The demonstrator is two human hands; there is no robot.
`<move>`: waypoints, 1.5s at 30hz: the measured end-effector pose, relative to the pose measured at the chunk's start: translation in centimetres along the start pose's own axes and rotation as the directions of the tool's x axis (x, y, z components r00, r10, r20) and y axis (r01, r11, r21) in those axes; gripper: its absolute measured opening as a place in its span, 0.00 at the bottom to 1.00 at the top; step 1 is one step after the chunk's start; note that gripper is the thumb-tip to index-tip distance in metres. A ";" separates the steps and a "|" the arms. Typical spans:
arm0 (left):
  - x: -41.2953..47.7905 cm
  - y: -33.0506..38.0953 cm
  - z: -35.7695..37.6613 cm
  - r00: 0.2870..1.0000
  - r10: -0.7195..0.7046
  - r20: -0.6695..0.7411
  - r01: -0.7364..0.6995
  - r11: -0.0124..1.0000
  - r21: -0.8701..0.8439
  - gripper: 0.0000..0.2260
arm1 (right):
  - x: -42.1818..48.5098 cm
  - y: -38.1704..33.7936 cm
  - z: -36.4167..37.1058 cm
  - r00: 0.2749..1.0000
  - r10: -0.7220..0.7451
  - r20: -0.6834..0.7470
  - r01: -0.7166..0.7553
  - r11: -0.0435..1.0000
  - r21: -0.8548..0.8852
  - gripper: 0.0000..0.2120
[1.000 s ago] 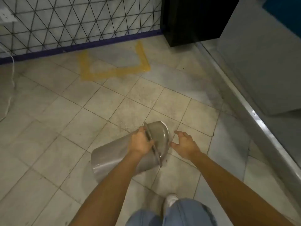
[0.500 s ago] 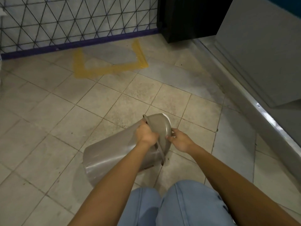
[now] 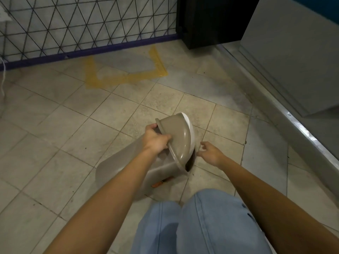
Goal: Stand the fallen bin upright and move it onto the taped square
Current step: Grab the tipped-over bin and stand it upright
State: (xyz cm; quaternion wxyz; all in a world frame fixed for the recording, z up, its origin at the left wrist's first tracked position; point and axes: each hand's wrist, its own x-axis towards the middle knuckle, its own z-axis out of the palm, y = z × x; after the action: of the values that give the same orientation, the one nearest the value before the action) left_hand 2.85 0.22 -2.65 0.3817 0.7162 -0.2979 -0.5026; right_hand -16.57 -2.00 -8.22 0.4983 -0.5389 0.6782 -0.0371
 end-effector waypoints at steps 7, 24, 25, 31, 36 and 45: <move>-0.7 0.7 -2.7 0.999 0.045 0.006 -0.044 0.995 -0.088 0.30 | -0.3 1.3 2.2 0.989 0.118 0.083 -0.121 0.992 0.030 0.34; -2.2 1.3 -6.4 0.996 0.078 -0.040 -0.084 0.979 -0.184 0.29 | -3.0 -1.4 0.7 0.977 0.079 0.196 -0.137 0.943 0.304 0.15; -2.2 1.3 -6.7 0.996 0.075 -0.043 -0.082 0.979 -0.188 0.30 | -3.2 -1.7 0.2 0.979 0.071 0.192 -0.128 0.944 0.304 0.15; -2.4 1.1 -8.3 0.995 0.089 -0.035 -0.094 0.972 -0.217 0.28 | -3.7 -3.4 -2.1 0.999 0.003 0.034 -0.015 0.937 0.349 0.12; -2.1 -0.6 -9.3 0.996 0.092 0.008 -0.088 0.975 -0.203 0.25 | -4.8 -4.8 -3.1 0.997 -0.080 0.002 0.075 0.945 0.319 0.15; -1.9 -3.1 -9.9 0.999 0.051 -0.015 -0.053 0.968 -0.244 0.29 | -6.1 -5.2 -1.8 0.988 -0.155 -0.002 0.149 0.952 0.269 0.14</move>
State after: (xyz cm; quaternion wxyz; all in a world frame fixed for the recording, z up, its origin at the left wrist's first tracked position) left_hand 11.79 5.85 -2.37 0.4815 0.6577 -0.2508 -0.5221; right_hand -14.70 -0.34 -0.33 0.5688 -0.5175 0.6185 -0.1614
